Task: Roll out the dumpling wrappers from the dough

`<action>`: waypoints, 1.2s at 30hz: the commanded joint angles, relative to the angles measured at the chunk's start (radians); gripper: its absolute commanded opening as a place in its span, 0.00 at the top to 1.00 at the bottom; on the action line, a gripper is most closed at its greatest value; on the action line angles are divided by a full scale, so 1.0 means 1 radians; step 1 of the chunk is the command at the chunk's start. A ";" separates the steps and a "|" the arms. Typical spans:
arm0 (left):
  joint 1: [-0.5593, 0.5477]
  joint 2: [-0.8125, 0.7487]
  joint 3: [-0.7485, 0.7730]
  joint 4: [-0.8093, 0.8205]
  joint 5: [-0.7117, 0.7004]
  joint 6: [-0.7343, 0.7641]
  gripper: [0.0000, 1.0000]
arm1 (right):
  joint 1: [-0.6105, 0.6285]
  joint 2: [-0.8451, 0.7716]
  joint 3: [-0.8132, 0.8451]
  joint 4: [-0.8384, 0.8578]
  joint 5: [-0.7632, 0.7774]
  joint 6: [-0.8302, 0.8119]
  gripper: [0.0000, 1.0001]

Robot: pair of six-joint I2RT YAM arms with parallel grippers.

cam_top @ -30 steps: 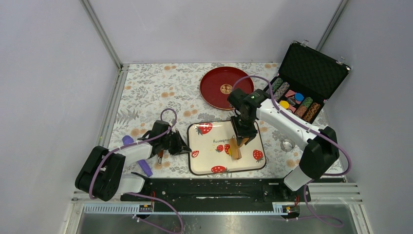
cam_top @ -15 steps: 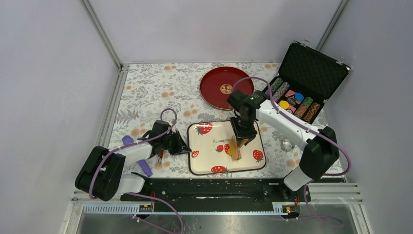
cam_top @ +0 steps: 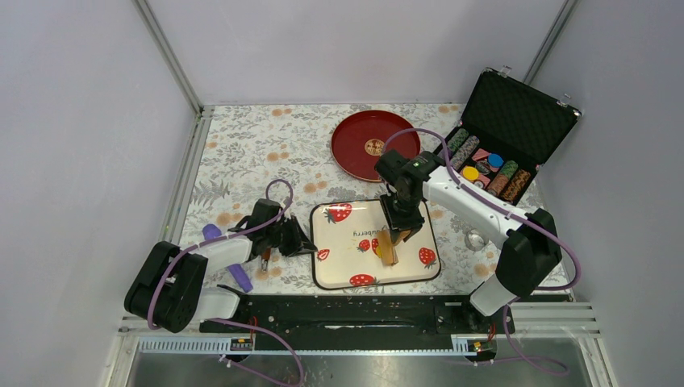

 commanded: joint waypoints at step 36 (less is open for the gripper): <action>0.001 0.009 -0.026 0.009 -0.045 0.009 0.97 | -0.034 0.220 -0.135 0.103 0.152 -0.035 1.00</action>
